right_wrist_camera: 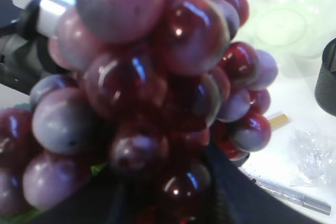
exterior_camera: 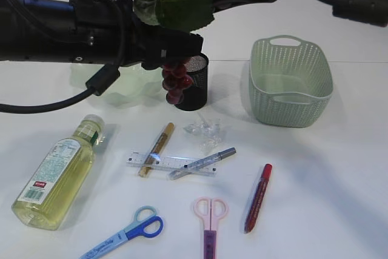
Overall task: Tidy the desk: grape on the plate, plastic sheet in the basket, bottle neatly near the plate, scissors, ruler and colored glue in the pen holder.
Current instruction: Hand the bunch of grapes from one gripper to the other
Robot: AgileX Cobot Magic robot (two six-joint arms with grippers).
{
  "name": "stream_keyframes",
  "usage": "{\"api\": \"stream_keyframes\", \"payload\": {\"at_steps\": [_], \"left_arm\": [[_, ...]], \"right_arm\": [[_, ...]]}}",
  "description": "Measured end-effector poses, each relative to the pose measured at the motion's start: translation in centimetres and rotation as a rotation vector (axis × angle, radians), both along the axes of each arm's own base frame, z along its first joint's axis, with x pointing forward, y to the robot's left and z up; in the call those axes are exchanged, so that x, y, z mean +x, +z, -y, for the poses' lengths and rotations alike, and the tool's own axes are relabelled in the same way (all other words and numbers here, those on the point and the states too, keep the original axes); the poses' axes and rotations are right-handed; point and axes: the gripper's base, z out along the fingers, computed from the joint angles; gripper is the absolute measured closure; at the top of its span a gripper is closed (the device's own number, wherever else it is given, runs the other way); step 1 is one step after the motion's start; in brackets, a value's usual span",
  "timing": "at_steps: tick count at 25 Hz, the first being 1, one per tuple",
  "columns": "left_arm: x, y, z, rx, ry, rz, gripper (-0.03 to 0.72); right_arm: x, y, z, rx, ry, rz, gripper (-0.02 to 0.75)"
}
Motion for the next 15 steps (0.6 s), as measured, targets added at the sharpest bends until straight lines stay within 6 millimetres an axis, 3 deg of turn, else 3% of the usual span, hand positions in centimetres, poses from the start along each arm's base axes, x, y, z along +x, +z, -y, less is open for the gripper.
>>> {"api": "stream_keyframes", "payload": {"at_steps": [3,10,15], "left_arm": [[-0.13,0.22,-0.07,0.004,-0.001,0.005,0.526],[-0.15,0.24,-0.09,0.004,0.001,-0.001,0.528],[-0.25,0.65,-0.25,0.005,0.012,0.011,0.529]], "right_arm": [[0.02,-0.03,0.03,-0.006,0.0,0.003,0.425],[0.18,-0.15,0.22,-0.034,-0.012,0.02,0.248],[0.36,-0.37,0.52,-0.068,-0.042,0.017,0.213]]}}
